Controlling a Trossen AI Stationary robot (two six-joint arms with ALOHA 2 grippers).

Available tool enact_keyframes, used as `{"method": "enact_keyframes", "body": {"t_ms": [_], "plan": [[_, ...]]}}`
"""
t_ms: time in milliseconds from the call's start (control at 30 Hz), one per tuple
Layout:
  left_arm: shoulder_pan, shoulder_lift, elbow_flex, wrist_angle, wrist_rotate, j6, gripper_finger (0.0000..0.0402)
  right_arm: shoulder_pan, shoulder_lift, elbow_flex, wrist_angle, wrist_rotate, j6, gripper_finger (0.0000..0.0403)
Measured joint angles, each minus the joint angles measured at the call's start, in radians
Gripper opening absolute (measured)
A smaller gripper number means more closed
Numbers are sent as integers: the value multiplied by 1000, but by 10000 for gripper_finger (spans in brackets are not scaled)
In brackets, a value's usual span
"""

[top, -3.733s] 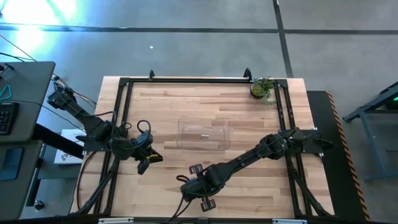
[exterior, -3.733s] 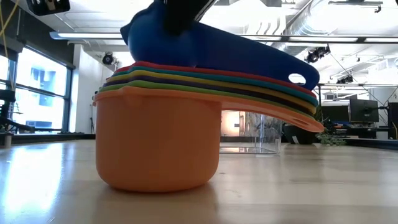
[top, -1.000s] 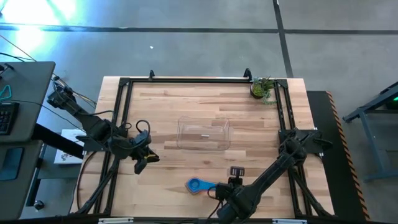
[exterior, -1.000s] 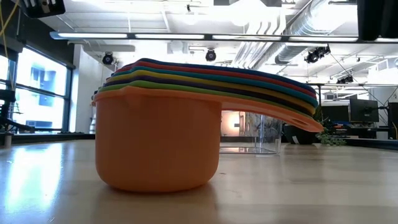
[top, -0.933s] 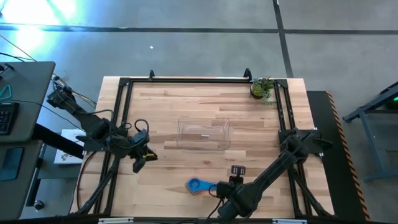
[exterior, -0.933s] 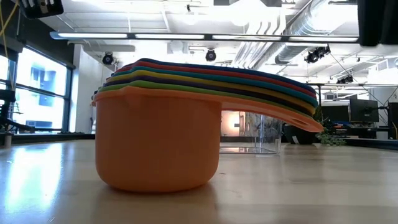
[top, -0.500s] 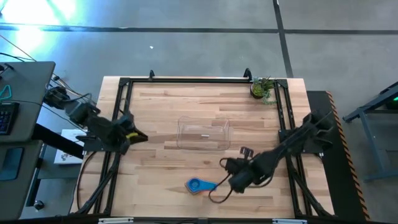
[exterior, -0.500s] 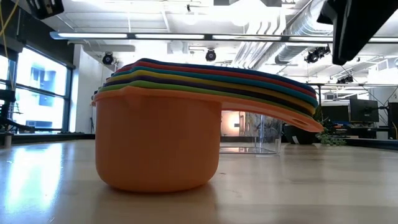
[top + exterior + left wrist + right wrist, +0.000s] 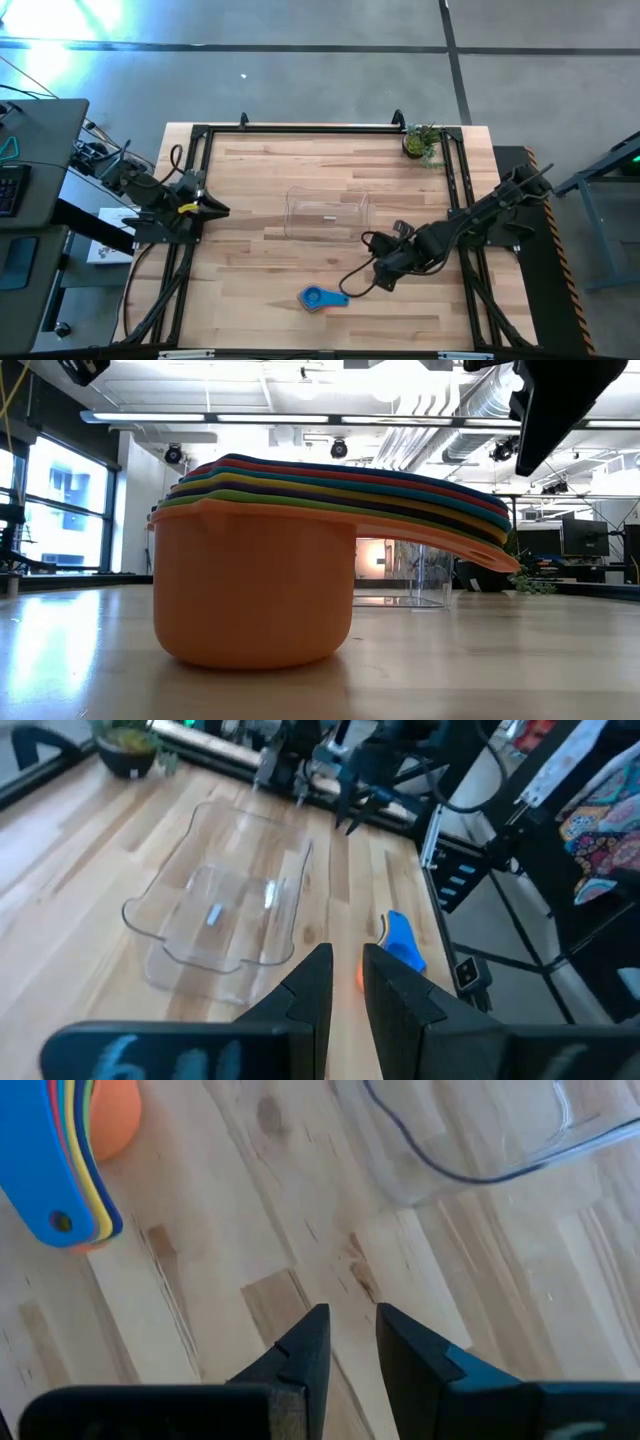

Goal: Nest measuring cups in basket
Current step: Put the stacked measuring cups on top of the transparent bin

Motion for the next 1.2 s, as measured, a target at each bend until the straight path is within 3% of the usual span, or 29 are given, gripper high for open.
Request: {"method": "enact_keyframes", "body": {"t_ms": [200, 533, 833, 1200], "plan": [[0, -139, -106, 36, -26, 10, 51, -13, 1, 0, 17, -2, 0, 75], [0, -350, -362, 380, 63, 179, 51, -11, 2, 0, 23, -28, 0, 75], [0, -373, -518, 548, 152, 300, 51, -11, 2, 0, 29, -31, -8, 75], [-1, -373, -671, 662, 225, 305, 51, -11, 2, 0, 61, -31, -8, 75]]}}
